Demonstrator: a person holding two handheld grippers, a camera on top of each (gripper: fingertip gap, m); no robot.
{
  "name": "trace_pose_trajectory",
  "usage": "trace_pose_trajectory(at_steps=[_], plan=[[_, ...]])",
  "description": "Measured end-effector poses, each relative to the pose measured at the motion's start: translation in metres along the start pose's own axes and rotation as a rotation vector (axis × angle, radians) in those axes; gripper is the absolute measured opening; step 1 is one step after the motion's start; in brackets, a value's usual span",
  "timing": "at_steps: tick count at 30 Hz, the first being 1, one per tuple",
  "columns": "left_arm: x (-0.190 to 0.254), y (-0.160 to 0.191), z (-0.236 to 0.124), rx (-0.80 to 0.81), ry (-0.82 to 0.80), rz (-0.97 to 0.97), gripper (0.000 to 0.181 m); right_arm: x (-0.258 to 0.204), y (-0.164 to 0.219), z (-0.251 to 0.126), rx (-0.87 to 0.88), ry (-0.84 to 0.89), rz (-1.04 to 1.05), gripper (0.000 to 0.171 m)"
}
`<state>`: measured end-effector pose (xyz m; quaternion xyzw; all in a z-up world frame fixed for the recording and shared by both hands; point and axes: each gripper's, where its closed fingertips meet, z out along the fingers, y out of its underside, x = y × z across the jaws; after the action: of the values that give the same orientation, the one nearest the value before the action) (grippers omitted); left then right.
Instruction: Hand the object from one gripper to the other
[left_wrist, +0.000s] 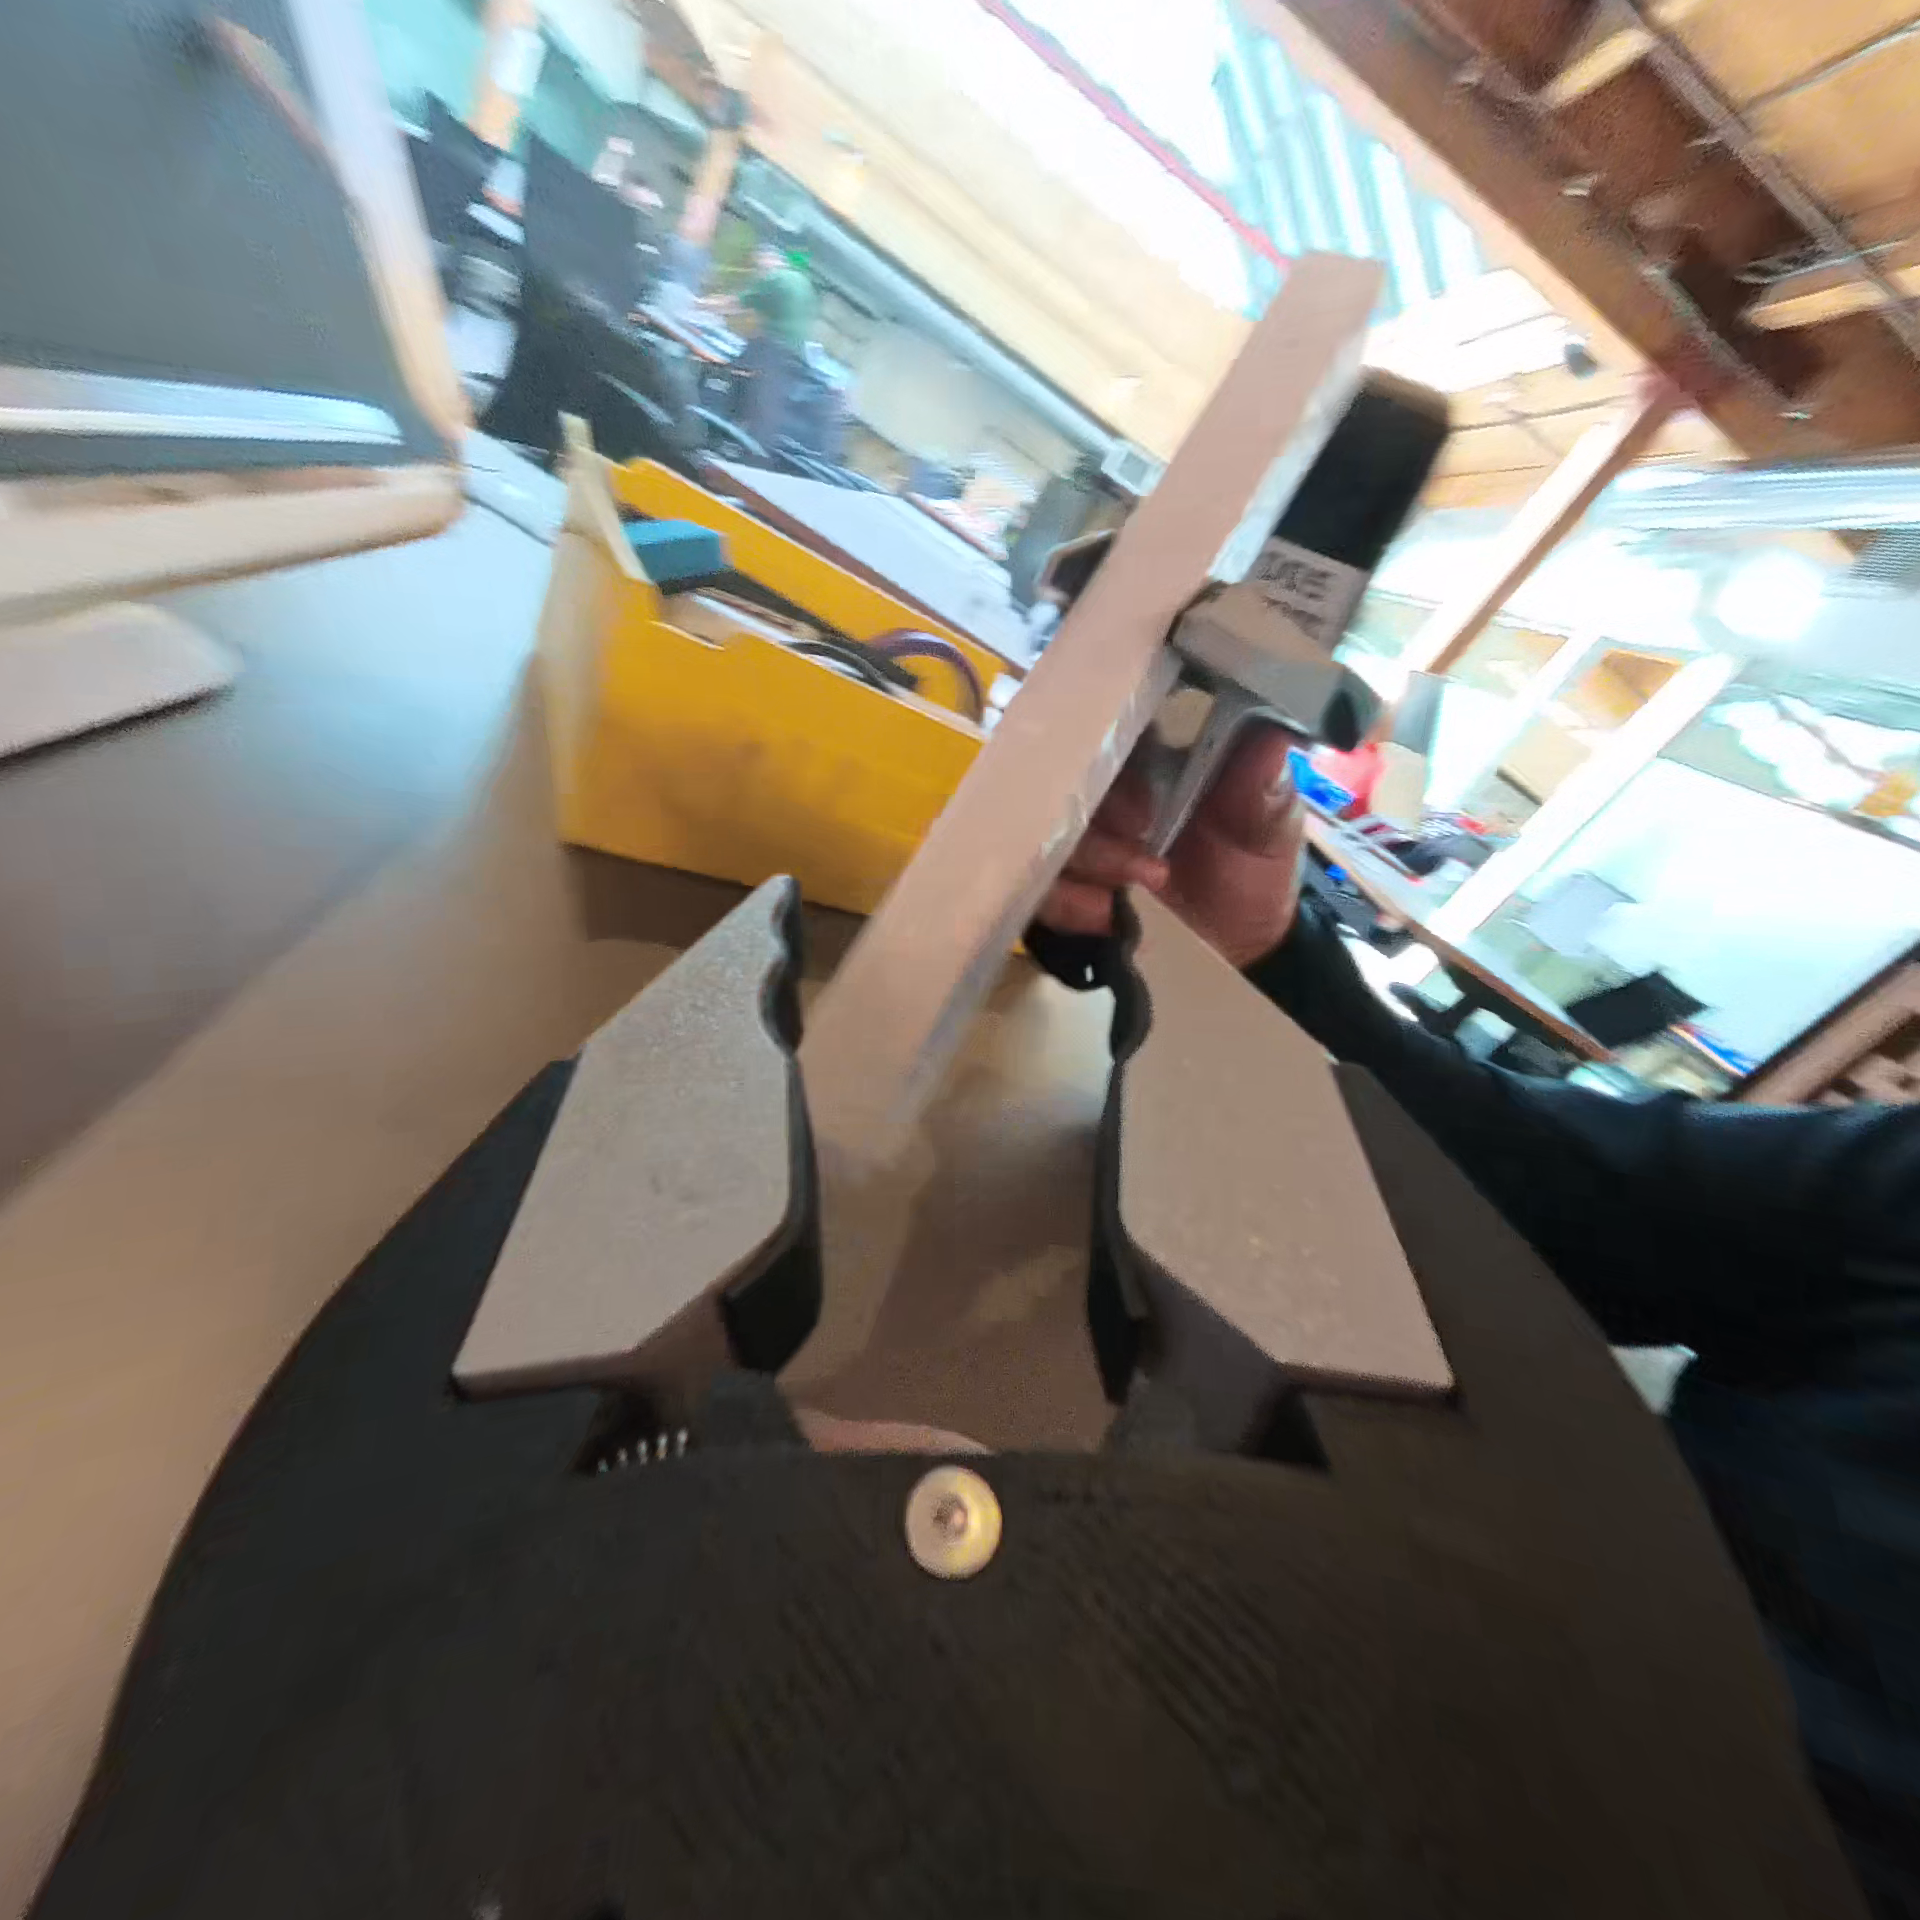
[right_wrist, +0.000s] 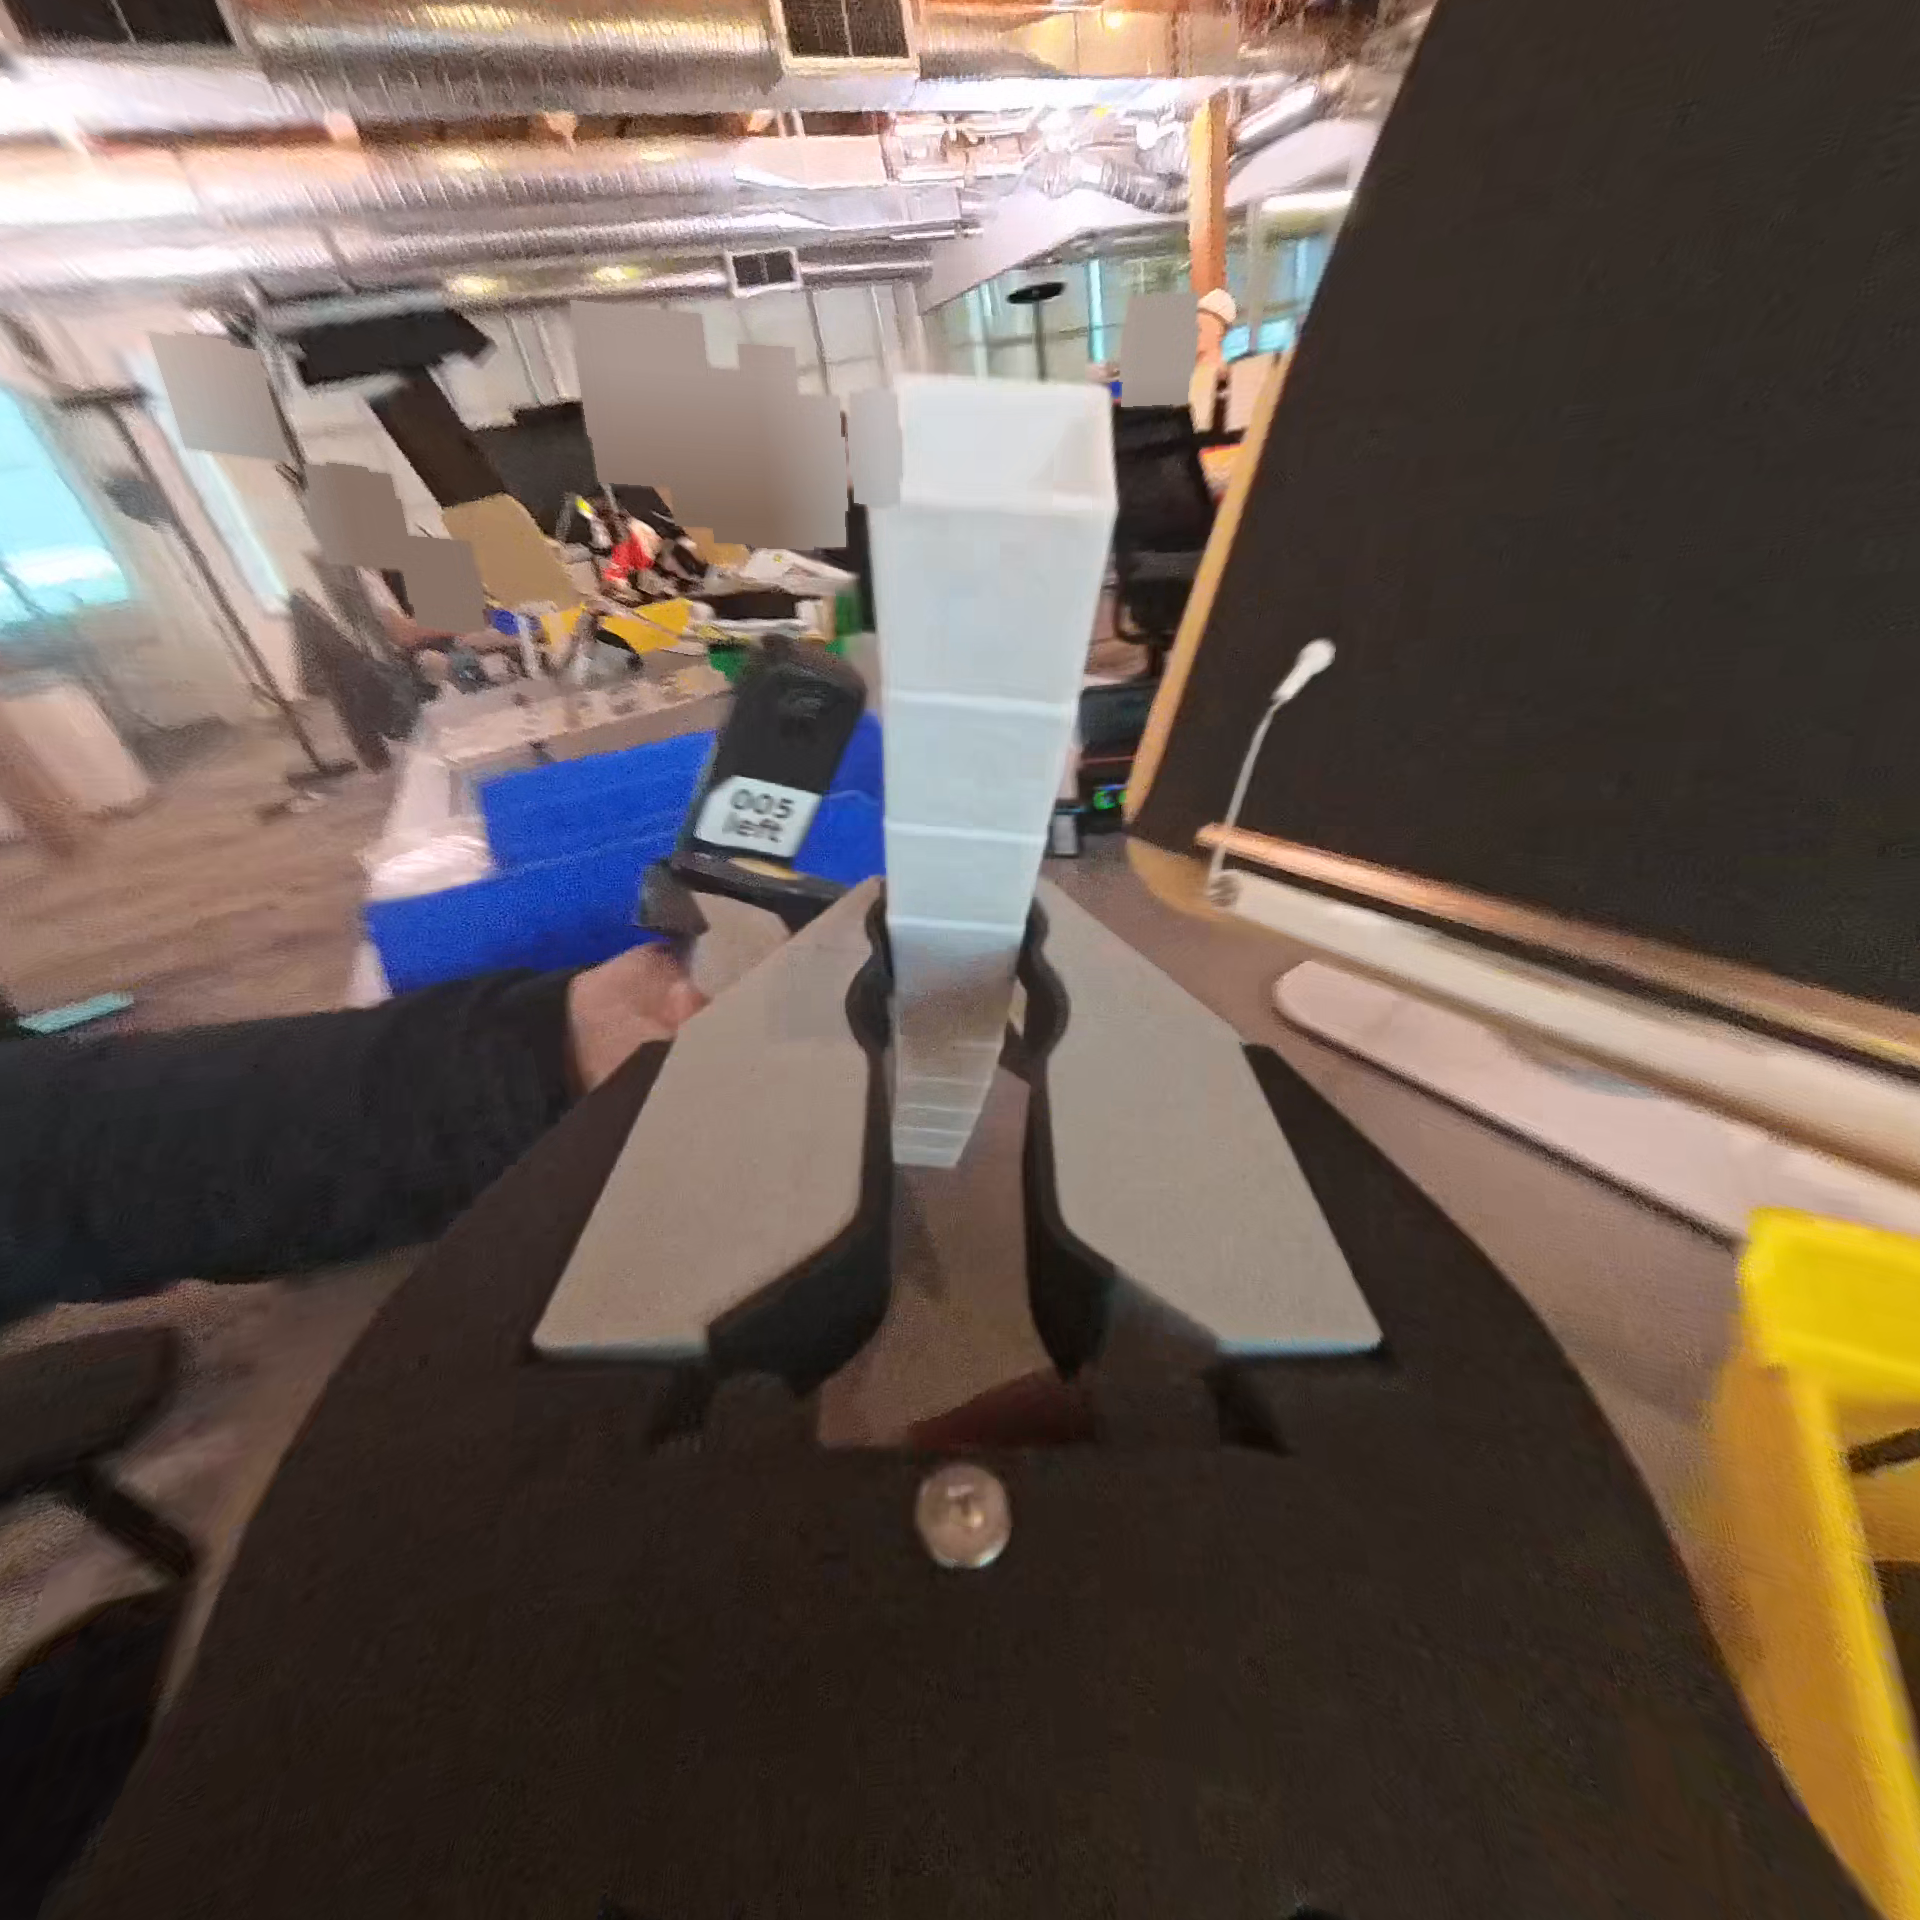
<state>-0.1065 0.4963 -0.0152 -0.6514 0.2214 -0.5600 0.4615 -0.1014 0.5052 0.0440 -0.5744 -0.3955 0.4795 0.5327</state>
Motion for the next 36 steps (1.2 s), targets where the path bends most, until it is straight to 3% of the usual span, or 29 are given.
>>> trace_pose_trajectory(at_steps=[5,10,13,16,22,24,27,29,32,36], plan=[[-0.009,-0.03,-0.026,0.137,0.046,-0.205,0.052,0.014,-0.002,0.004,-0.053,0.246,-0.809,0.019],[0.01,-0.02,-0.026,0.042,0.194,-0.316,0.05,0.022,0.017,0.006,-0.28,0.502,-1.653,0.018],[0.03,-0.01,-0.018,-0.02,0.29,-0.36,0.053,0.023,0.036,0.01,-0.362,0.481,-1.862,0.018],[0.031,0.011,-0.006,-0.118,0.252,-0.344,0.054,0.013,0.037,0.012,-0.321,0.49,-2.004,0.018],[0.032,0.024,0.005,-0.173,0.189,-0.216,0.028,0.013,0.041,0.018,-0.408,0.504,-2.007,0.019],[0.021,0.024,0.003,-0.174,0.116,-0.122,0.026,0.018,0.048,0.017,-0.466,0.453,-1.908,0.034],[0.004,0.004,-0.008,-0.078,0.045,-0.094,0.019,0.017,0.053,0.009,-0.535,0.365,-1.604,0.068],[0.003,-0.012,-0.015,0.005,0.042,-0.087,0.019,0.012,0.042,0.001,-0.494,0.361,-1.373,0.076],[0.004,-0.03,-0.019,0.114,0.012,-0.033,0.019,0.012,0.027,-0.011,-0.393,0.392,-1.043,0.07],[0.005,-0.045,-0.024,0.208,-0.042,0.058,0.019,0.006,0.036,-0.014,-0.265,0.287,-0.573,0.064]])
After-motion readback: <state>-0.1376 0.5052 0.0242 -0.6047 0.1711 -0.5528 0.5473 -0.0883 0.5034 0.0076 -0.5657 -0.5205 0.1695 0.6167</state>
